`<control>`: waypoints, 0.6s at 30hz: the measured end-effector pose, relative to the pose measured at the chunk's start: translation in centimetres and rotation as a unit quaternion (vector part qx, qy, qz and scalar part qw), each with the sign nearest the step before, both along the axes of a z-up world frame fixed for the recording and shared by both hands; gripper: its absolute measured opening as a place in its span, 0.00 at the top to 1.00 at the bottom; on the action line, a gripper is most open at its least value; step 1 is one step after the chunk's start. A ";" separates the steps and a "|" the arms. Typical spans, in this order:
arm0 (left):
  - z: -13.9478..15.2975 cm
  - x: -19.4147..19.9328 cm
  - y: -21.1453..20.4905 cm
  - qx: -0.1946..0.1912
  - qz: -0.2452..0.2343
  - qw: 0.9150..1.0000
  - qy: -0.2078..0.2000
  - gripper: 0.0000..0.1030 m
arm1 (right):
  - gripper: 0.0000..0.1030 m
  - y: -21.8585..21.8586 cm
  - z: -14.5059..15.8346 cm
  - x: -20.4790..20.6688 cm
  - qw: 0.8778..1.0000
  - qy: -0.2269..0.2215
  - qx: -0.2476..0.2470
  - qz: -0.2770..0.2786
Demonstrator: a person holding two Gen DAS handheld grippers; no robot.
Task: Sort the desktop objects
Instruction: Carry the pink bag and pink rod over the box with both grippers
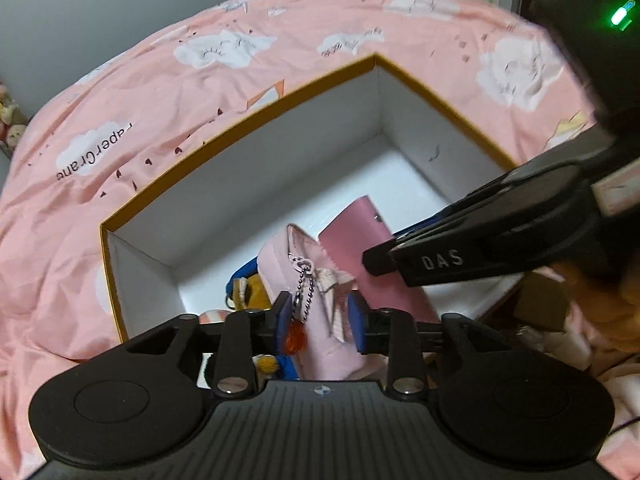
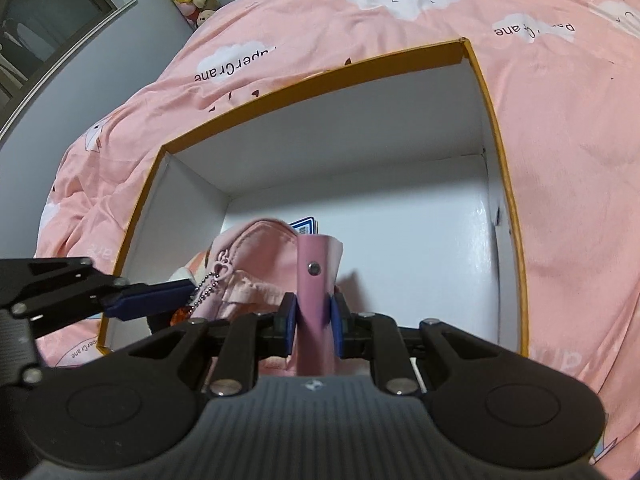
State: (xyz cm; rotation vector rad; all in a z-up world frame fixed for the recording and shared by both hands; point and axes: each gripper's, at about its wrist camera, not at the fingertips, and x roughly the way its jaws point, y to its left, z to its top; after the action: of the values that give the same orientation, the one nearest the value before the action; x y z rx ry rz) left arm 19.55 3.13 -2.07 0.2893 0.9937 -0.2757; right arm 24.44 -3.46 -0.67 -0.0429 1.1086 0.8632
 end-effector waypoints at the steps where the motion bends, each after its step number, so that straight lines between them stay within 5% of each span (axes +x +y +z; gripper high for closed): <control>1: 0.3 -0.3 0.5 -0.013 0.004 1.000 -0.003 0.56 | 0.81 0.0 0.0 0.0 1.000 -0.001 0.000 0.000; 2: 0.6 -0.5 1.1 -0.027 0.009 1.000 -0.006 0.49 | 0.81 0.0 0.0 0.1 1.000 -0.001 0.000 0.000; 7: 0.3 0.5 3.9 -0.082 0.065 0.994 0.019 0.48 | 0.81 0.0 0.0 0.1 1.000 -0.004 -0.002 0.002; 11: -0.7 2.0 5.6 -0.175 0.084 0.979 0.064 0.50 | 0.81 0.1 -0.1 0.1 1.000 -0.004 -0.002 0.001; 15: -1.7 2.0 5.2 -0.181 0.091 0.977 0.071 0.74 | 0.81 0.4 -0.3 0.5 1.000 -0.003 -0.007 -0.004; 18: -1.6 1.3 4.1 -0.152 0.079 0.984 0.046 0.85 | 0.81 0.3 0.0 0.7 1.000 -0.002 -0.008 -0.005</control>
State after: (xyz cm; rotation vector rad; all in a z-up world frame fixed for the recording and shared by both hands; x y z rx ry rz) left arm 20.85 7.25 -3.70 -0.0813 1.0442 -0.2930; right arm 25.16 -3.16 -0.71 -0.0514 1.1117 0.8459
